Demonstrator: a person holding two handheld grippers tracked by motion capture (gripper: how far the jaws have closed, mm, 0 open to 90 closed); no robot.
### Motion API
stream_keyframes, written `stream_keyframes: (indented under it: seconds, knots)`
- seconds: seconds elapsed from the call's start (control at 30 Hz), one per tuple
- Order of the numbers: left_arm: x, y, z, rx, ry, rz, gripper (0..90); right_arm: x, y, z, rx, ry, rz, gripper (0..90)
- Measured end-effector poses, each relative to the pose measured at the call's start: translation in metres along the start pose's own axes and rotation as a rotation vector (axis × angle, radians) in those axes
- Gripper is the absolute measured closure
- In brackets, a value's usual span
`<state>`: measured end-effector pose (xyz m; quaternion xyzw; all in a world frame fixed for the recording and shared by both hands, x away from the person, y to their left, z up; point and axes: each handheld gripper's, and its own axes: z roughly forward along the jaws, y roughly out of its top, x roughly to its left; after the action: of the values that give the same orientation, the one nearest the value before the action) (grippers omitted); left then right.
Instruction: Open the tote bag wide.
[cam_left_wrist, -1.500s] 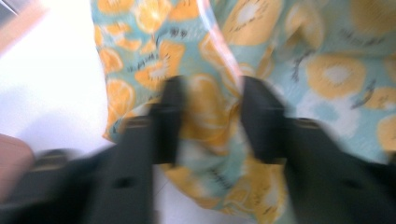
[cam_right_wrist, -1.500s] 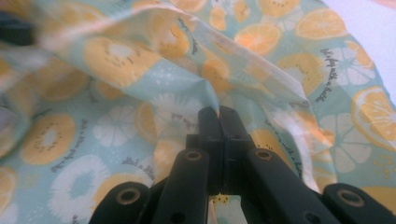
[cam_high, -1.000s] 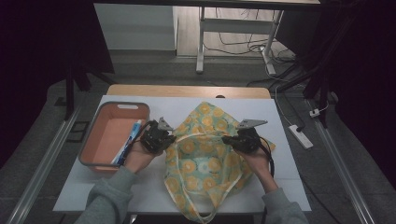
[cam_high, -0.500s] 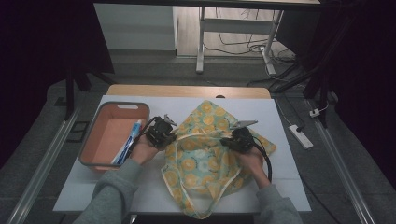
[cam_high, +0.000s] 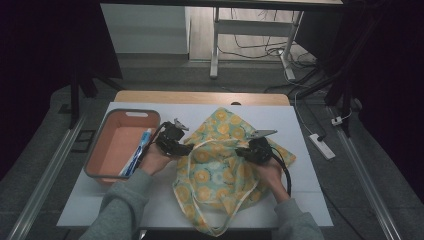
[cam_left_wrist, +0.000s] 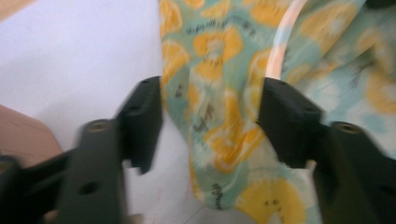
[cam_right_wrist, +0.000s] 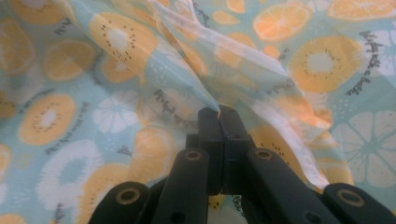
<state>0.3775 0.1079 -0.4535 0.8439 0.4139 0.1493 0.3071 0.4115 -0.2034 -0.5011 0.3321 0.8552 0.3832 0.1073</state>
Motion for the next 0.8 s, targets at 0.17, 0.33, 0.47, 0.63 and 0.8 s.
stream_keyframes:
  seconds: [0.17, 0.33, 0.47, 0.63, 0.8]
  knots:
    - [-0.006, -0.008, -0.043, -0.154, -0.121, -0.009, 24.9, 0.005, 0.000, -0.006, -0.022, 0.019, -0.010, 89.8]
    - [-0.003, -0.022, -0.078, -0.221, -0.170, 0.012, 22.8, 0.008, -0.001, -0.010, -0.031, 0.026, -0.021, 89.8]
    - [0.007, -0.030, -0.090, -0.235, -0.137, 0.003, 23.9, 0.008, -0.001, -0.013, -0.042, 0.028, -0.022, 89.8]
    - [0.025, -0.039, -0.090, -0.191, -0.054, -0.016, 26.0, 0.009, -0.001, -0.012, -0.041, 0.028, -0.033, 89.7]
    - [0.044, -0.048, -0.097, -0.186, -0.004, -0.068, 27.1, 0.008, -0.001, -0.013, -0.044, 0.030, -0.032, 89.8]
